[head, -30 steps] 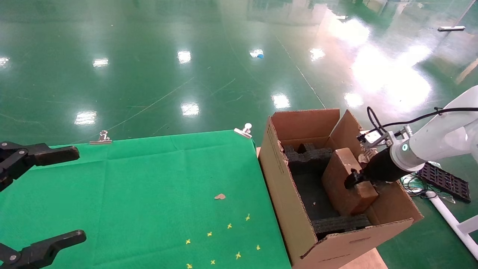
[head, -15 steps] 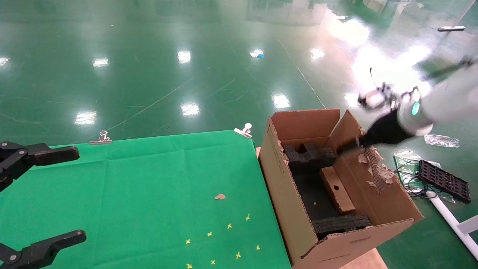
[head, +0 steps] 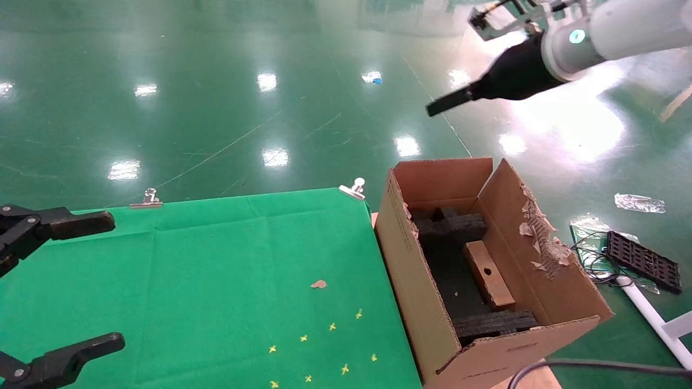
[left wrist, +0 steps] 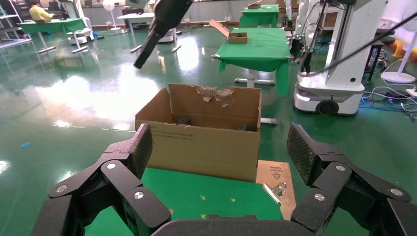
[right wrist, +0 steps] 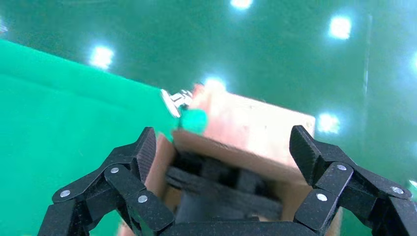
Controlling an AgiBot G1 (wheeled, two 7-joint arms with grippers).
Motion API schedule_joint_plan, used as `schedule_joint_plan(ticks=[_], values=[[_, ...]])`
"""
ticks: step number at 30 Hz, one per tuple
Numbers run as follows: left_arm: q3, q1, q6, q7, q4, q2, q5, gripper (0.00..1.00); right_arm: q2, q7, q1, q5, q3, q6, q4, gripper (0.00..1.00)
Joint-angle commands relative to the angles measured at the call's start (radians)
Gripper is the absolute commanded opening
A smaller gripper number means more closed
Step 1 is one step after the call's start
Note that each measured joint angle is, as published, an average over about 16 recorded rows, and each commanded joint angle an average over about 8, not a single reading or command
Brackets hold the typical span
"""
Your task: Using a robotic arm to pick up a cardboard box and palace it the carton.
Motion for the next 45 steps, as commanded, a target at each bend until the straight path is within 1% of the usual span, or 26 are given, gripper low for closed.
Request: schedule_joint_plan(ticks=[1, 4, 7, 45], values=[[0.0, 0.0, 0.0, 0.0, 0.0, 0.0, 0.0, 1.0, -0.012, 0.0, 0.003, 0.008, 0.004, 0.015, 0.005, 1.0], [0.0, 0.0, 0.0, 0.0, 0.0, 0.0, 0.0, 1.0, -0.009, -0.014, -0.023, 0.022, 0.044, 0.014, 0.04, 1.0], [0.0, 0.0, 0.0, 0.0, 0.001, 0.0, 0.0, 1.0, 0.008, -0.037, -0.07, 0.038, 0.101, -0.001, 0.088, 1.0], [0.003, -0.001, -0.001, 0.001, 0.001, -0.001, -0.001, 1.0, 0.263, -0.388, -0.783, 0.277, 0.988, -0.224, 0.83, 1.0]])
